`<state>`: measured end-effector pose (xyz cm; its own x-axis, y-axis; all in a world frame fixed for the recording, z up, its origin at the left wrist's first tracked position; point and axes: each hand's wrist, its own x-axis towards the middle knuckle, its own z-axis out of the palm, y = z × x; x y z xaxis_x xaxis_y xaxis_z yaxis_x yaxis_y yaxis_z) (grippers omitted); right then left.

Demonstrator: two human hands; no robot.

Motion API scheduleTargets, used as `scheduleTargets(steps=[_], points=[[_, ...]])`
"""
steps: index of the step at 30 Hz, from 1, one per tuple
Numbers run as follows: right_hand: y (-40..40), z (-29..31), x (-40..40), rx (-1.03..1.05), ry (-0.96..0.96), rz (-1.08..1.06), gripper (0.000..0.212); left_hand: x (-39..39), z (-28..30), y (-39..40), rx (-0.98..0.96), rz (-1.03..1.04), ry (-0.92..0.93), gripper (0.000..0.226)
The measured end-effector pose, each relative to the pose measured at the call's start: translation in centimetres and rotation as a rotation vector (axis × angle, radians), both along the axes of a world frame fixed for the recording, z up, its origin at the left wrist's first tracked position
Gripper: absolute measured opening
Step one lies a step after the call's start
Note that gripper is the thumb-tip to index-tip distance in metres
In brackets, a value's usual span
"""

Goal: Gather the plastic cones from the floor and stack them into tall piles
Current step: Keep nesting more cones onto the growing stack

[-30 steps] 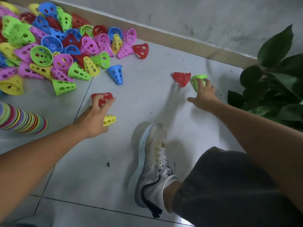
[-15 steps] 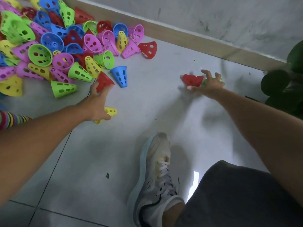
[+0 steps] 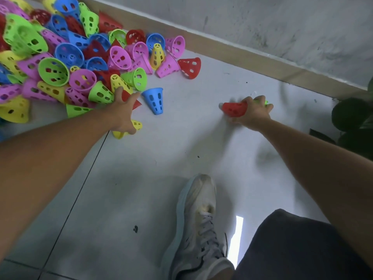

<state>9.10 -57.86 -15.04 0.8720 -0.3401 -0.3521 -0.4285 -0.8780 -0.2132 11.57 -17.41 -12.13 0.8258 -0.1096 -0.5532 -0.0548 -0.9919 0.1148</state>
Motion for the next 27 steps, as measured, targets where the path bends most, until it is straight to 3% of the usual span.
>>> scheduleTargets(steps=[12, 15, 22, 27], points=[[2.2, -0.6, 0.8, -0.008, -0.011, 0.029, 0.079, 3.8, -0.6, -1.3, -0.186, -0.13, 0.09, 0.143], [2.8, -0.6, 1.1, -0.005, -0.006, 0.043, 0.079, 4.8, -0.4, -1.5, -0.139, -0.13, 0.12, 0.128], [4.3, -0.5, 1.9, 0.011, 0.001, 0.06, 0.075, 5.2, -0.1, -1.3, -0.126, -0.185, 0.136, 0.067], [6.7, 0.4, 3.0, 0.074, 0.027, 0.071, 0.074, 4.3, -0.7, -1.2, -0.138, -0.176, 0.119, 0.062]])
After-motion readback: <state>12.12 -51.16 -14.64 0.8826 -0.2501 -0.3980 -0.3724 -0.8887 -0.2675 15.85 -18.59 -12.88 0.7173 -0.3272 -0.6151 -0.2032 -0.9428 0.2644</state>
